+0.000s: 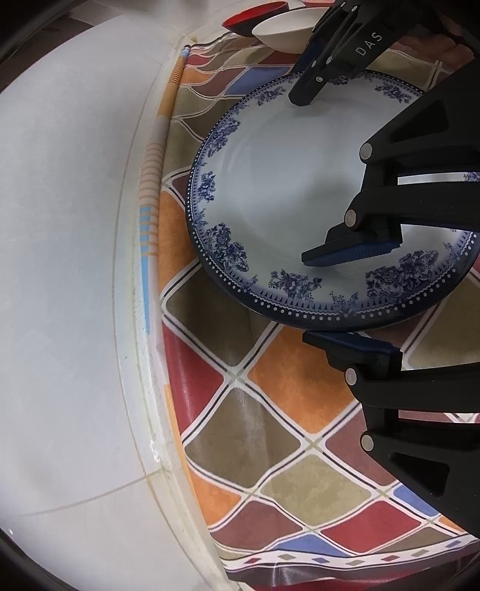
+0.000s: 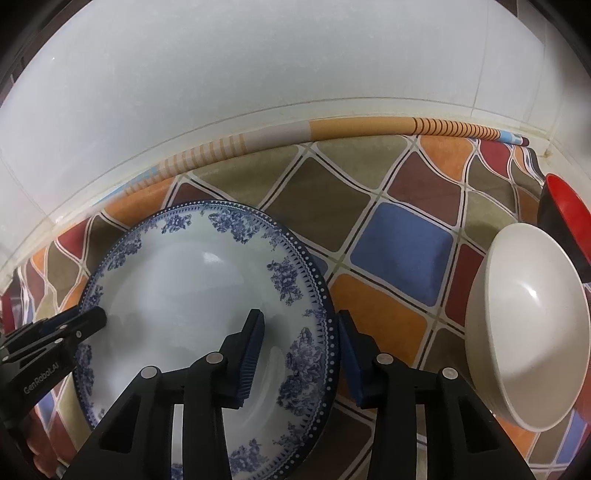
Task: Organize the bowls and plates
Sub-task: 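Lift the second blue-and-white plate with both grippers toward the plate stack, then lower the blue-and-white plate onto the stack and open both grippers, then move both grippers over to the white bowl by the wall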
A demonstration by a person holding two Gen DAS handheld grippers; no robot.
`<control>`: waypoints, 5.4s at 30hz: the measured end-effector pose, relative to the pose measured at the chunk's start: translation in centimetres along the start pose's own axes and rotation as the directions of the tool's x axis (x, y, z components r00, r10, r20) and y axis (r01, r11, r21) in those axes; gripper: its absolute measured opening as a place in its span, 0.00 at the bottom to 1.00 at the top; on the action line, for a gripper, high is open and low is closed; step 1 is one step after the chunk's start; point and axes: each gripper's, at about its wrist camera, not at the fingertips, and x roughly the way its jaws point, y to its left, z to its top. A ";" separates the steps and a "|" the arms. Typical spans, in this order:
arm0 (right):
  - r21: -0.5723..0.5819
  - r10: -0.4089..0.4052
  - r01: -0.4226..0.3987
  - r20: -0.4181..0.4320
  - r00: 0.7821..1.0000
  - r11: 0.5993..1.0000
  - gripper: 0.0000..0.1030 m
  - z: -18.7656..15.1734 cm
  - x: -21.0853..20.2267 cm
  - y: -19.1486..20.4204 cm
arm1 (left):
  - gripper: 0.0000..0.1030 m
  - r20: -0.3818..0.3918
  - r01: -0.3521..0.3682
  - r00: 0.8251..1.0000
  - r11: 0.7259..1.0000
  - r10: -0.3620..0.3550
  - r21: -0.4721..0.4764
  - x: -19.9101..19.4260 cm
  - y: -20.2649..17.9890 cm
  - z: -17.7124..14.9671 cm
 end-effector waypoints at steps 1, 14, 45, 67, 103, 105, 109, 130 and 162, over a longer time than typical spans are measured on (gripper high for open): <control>-0.001 0.002 -0.002 0.004 1.000 1.000 0.40 0.0 -0.2 0.1 | 0.34 0.004 0.001 1.000 1.000 -0.001 -0.003 -0.3 0.0 -0.1; -0.042 0.014 -0.011 0.077 0.997 0.999 0.40 -1.0 -5.4 1.1 | 0.34 0.089 -0.003 0.996 1.000 0.004 -0.015 -6.8 1.5 -2.6; -0.222 0.146 -0.121 0.099 0.984 0.967 0.40 -10.6 -16.2 7.5 | 0.34 0.127 -0.098 0.985 0.981 0.120 -0.167 -18.6 7.9 -17.1; -0.307 0.135 -0.142 -0.047 0.990 0.941 0.40 -17.4 -15.4 10.3 | 0.35 -0.022 -0.123 0.992 0.970 0.121 -0.211 -17.8 10.5 -23.8; -0.338 0.129 -0.165 -0.127 0.983 0.927 0.55 -18.6 -12.8 11.1 | 0.51 -0.033 -0.156 0.988 0.965 0.152 -0.211 -16.7 10.6 -24.3; -0.336 0.127 -0.161 -0.121 0.984 0.928 0.55 -18.5 -12.9 11.0 | 0.54 -0.023 -0.154 0.988 0.967 0.153 -0.204 -17.0 10.5 -24.1; -0.330 0.129 -0.156 -0.102 0.986 0.931 0.55 -18.2 -13.4 10.7 | 0.57 0.005 -0.148 0.988 0.970 0.152 -0.191 -17.6 10.0 -23.6; -0.205 0.060 -0.038 0.102 0.993 0.978 0.55 -15.0 -18.1 3.7 | 0.60 0.168 -0.017 0.986 0.999 0.009 0.049 -19.1 0.8 -16.9; 0.171 -0.152 0.110 0.255 0.955 0.979 0.54 -8.2 -18.9 -14.7 | 0.59 0.161 0.172 0.954 0.903 -0.252 0.394 -13.2 -18.9 -4.8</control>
